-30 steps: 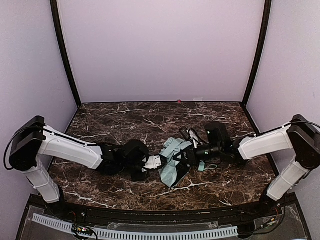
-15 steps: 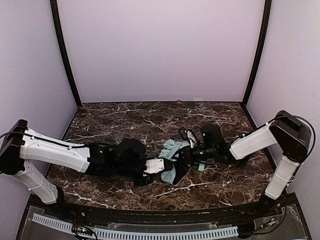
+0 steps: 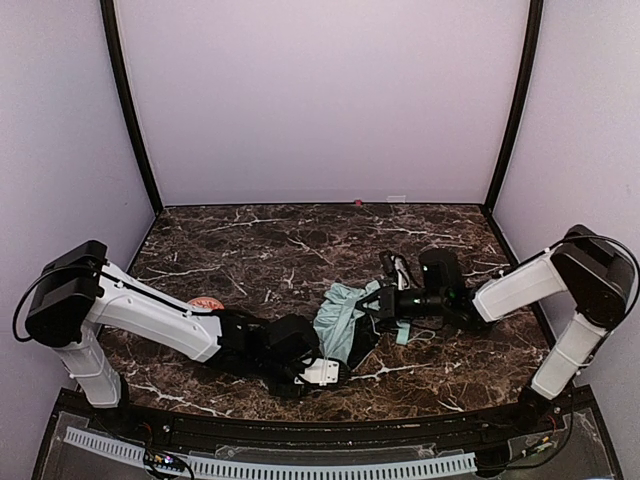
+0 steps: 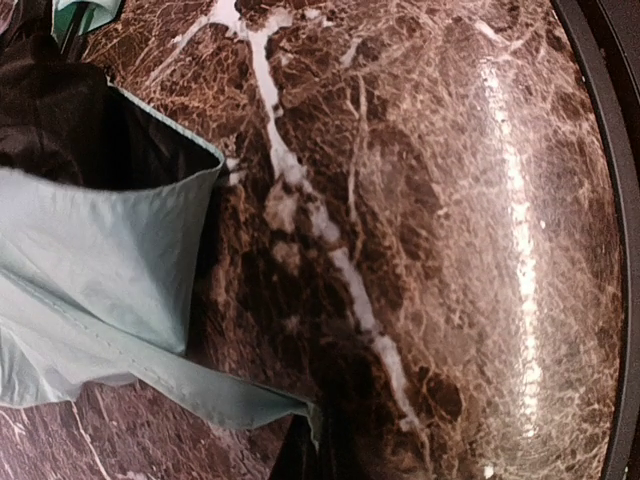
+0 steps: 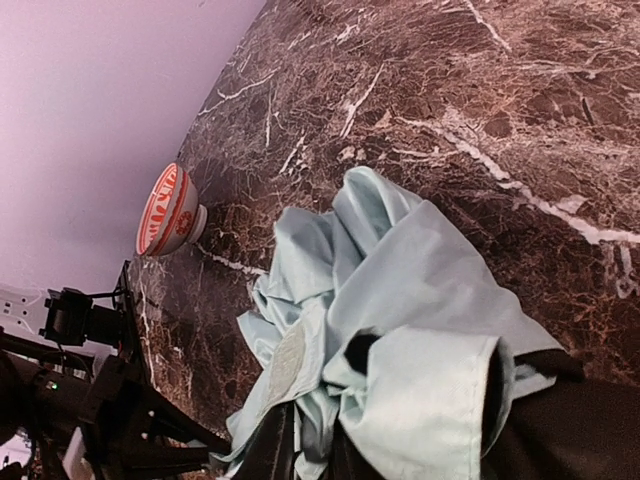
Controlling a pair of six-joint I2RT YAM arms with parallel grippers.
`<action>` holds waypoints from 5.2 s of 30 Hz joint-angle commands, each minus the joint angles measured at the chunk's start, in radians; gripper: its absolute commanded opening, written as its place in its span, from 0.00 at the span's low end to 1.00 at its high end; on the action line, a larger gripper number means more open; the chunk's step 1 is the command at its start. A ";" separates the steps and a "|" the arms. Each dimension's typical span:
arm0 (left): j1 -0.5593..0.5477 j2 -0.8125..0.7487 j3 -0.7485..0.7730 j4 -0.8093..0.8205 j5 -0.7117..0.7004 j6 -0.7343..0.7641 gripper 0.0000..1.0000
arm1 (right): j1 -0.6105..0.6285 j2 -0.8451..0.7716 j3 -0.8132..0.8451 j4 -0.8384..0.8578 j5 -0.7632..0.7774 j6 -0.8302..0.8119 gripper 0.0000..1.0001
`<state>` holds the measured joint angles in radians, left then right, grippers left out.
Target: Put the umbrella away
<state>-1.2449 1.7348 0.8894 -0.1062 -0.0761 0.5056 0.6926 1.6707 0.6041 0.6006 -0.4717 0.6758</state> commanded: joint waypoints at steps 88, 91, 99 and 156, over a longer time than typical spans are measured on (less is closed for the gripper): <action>0.360 -0.006 -0.074 0.505 0.752 -0.466 0.38 | 0.246 -0.028 0.609 -0.900 0.631 -0.913 0.00; 0.360 0.010 -0.060 0.505 0.754 -0.467 0.14 | 0.246 -0.022 0.609 -0.901 0.618 -0.914 0.00; 0.362 -0.006 -0.123 0.580 0.752 -0.512 0.00 | 0.236 -0.008 0.575 -0.891 0.576 -0.898 0.00; 0.206 -0.522 -0.260 0.141 0.564 -0.563 0.00 | 0.053 0.192 0.336 -0.661 0.379 -0.696 0.28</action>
<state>-1.0225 1.2911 0.6666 0.1024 0.4702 -0.0288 0.8036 1.8156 0.9646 -0.0162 -0.0769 -0.0608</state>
